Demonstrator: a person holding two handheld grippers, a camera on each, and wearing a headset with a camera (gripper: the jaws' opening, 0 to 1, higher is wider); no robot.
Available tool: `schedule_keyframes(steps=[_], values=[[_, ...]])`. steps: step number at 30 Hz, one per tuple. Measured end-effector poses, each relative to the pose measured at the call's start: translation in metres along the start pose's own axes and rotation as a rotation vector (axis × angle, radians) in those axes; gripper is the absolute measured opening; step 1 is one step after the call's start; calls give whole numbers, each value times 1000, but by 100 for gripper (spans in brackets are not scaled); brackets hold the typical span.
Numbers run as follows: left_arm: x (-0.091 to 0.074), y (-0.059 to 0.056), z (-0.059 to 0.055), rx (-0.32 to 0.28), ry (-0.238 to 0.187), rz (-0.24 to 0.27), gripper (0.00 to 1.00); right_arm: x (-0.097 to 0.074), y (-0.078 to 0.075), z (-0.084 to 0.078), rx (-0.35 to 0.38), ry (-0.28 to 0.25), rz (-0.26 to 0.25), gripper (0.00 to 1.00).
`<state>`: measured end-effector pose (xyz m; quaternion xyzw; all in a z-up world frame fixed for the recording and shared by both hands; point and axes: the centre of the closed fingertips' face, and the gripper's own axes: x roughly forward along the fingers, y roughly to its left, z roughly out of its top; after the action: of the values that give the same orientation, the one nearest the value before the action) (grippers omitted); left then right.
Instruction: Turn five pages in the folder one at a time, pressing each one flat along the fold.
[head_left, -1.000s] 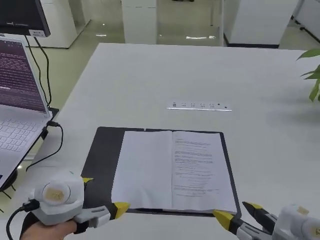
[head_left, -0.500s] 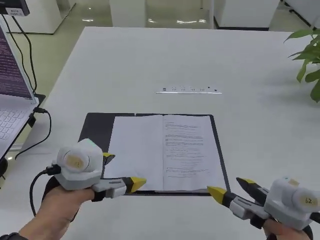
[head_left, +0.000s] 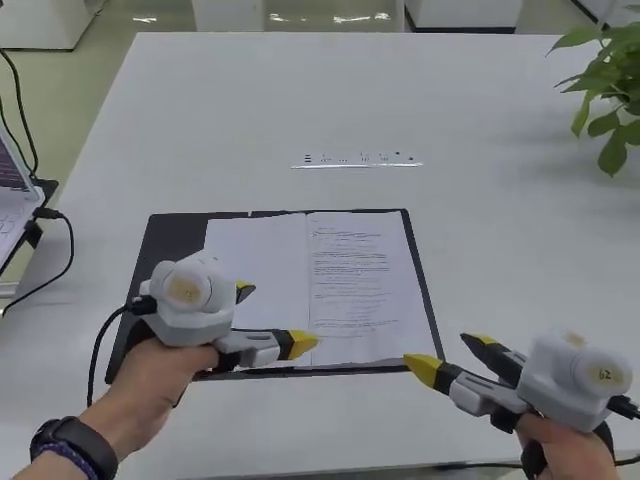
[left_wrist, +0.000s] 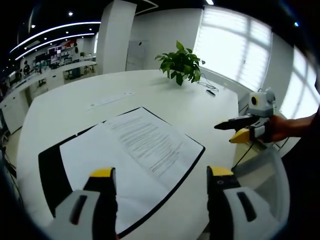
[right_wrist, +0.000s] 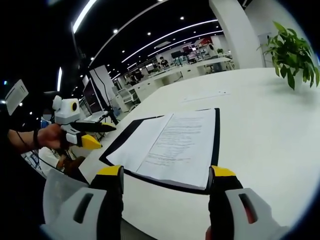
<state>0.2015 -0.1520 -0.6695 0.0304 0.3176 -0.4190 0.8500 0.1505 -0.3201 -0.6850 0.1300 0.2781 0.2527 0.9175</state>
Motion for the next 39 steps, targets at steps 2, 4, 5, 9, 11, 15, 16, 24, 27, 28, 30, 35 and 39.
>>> schedule_keyframes(steps=[2,4,5,9,11,15,16,24,27,28,30,35,39], values=[[6,-2,1,-2,8,-9,74,0,0,0,0,2,0,69],[12,-7,3,-8,14,-24,74,-1,-1,0,3,2,1,69],[14,-9,5,-6,15,-26,74,-1,-1,0,6,1,0,69],[30,-14,6,16,39,-51,74,-3,-5,0,18,-5,-1,69],[37,-18,5,25,57,-68,74,-4,-6,-1,20,-3,-2,70],[51,-25,6,24,70,-92,73,-7,-10,-3,25,4,-4,70],[54,-27,6,25,72,-96,73,-7,-11,-4,26,6,-5,71],[83,-42,9,45,91,-119,72,-9,-17,-6,37,9,-9,71],[95,-48,10,52,108,-125,72,-9,-18,-8,39,14,-9,71],[99,-49,9,56,111,-125,73,-9,-19,-8,40,16,-9,71],[107,-52,10,70,118,-126,73,-9,-19,-9,42,18,-8,71],[124,-62,10,72,129,-142,74,-7,-21,-11,50,22,-4,71],[139,-65,7,72,139,-137,74,-7,-23,-12,55,21,-5,71]])
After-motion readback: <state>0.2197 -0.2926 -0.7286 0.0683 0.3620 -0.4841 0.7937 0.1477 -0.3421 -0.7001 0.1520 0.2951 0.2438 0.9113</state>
